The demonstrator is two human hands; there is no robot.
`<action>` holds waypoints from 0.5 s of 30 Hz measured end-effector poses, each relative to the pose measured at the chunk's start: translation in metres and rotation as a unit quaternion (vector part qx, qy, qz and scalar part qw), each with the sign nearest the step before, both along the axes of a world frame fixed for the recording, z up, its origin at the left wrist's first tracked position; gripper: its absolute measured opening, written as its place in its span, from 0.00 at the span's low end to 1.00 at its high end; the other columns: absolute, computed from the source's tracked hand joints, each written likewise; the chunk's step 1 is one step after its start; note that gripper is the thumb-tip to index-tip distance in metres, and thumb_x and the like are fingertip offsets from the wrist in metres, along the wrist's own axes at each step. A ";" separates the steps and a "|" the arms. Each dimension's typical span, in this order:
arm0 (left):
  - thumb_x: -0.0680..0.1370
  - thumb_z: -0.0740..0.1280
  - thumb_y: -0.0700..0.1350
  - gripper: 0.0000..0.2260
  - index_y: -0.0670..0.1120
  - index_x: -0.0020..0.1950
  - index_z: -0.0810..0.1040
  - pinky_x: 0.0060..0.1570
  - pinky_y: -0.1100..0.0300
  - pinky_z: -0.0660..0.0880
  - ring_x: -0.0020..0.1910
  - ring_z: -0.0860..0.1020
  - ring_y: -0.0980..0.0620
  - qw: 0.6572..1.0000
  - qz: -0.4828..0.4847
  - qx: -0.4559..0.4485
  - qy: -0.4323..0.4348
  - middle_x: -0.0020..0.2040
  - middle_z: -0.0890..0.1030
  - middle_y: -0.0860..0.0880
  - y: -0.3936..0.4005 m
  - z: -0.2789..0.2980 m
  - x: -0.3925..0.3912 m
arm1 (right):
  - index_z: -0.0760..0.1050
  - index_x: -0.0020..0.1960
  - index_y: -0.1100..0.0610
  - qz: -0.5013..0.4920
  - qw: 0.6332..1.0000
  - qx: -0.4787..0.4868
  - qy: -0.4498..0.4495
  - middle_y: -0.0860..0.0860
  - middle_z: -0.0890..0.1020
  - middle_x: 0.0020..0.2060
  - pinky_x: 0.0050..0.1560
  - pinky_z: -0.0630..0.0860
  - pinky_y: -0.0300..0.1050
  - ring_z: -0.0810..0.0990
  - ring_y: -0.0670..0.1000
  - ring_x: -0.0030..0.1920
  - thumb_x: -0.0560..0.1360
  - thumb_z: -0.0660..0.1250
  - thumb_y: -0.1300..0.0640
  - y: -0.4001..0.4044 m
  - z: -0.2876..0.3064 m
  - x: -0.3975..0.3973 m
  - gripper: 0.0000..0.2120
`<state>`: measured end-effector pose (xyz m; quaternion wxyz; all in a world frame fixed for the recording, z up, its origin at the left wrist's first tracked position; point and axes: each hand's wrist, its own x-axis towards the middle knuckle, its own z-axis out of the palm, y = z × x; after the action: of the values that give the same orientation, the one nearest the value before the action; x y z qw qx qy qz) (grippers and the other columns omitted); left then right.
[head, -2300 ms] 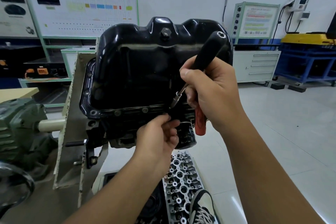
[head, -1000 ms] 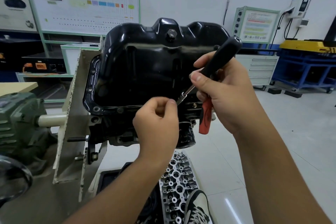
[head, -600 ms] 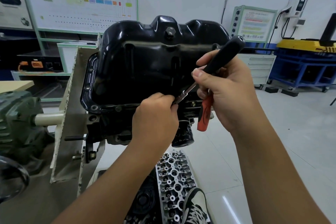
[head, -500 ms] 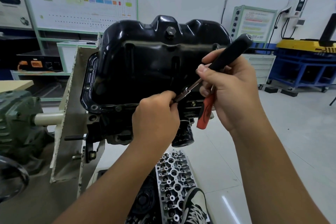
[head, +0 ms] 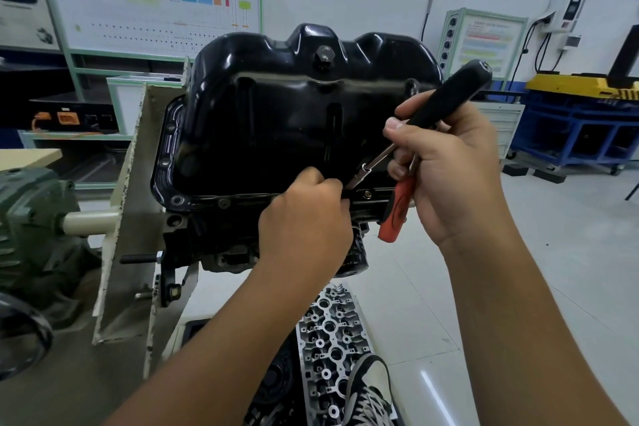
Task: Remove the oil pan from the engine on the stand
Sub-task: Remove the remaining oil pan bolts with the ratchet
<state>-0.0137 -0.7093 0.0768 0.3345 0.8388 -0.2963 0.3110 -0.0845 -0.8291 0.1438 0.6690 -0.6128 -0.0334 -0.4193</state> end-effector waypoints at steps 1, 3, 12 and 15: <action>0.81 0.69 0.47 0.04 0.48 0.51 0.82 0.35 0.53 0.75 0.38 0.78 0.44 1.000 0.003 0.008 0.000 0.47 0.76 0.52 -0.001 -0.001 -0.001 | 0.79 0.44 0.56 -0.002 1.000 0.002 0.000 0.50 0.76 0.33 0.30 0.69 0.42 0.70 0.49 0.31 0.73 0.71 0.70 0.000 0.000 0.000 0.10; 0.81 0.69 0.44 0.02 0.49 0.51 0.81 0.34 0.53 0.76 0.38 0.78 0.45 1.000 0.007 0.010 0.001 0.47 0.75 0.53 0.000 -0.002 0.000 | 0.79 0.44 0.57 0.001 1.000 0.015 -0.004 0.52 0.75 0.33 0.30 0.68 0.43 0.70 0.50 0.31 0.73 0.71 0.71 0.000 0.002 -0.002 0.10; 0.80 0.71 0.44 0.01 0.50 0.51 0.81 0.33 0.53 0.76 0.38 0.80 0.48 0.998 -0.017 -0.052 -0.012 0.46 0.79 0.55 0.001 -0.007 -0.001 | 0.77 0.42 0.58 0.000 0.997 0.081 -0.004 0.61 0.74 0.42 0.30 0.67 0.43 0.69 0.51 0.32 0.74 0.68 0.74 0.003 0.007 -0.008 0.12; 0.80 0.71 0.43 0.02 0.48 0.52 0.82 0.34 0.54 0.75 0.39 0.80 0.48 0.996 -0.024 -0.083 -0.019 0.46 0.80 0.54 -0.002 -0.012 -0.003 | 0.77 0.42 0.58 -0.006 0.995 0.097 0.001 0.61 0.74 0.41 0.30 0.66 0.43 0.69 0.51 0.32 0.74 0.67 0.74 0.004 0.006 -0.008 0.11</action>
<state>-0.0163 -0.7113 0.0648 0.4045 0.7950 -0.2954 0.3423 -0.0925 -0.8253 0.1497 0.7232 -0.5451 0.0114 -0.4240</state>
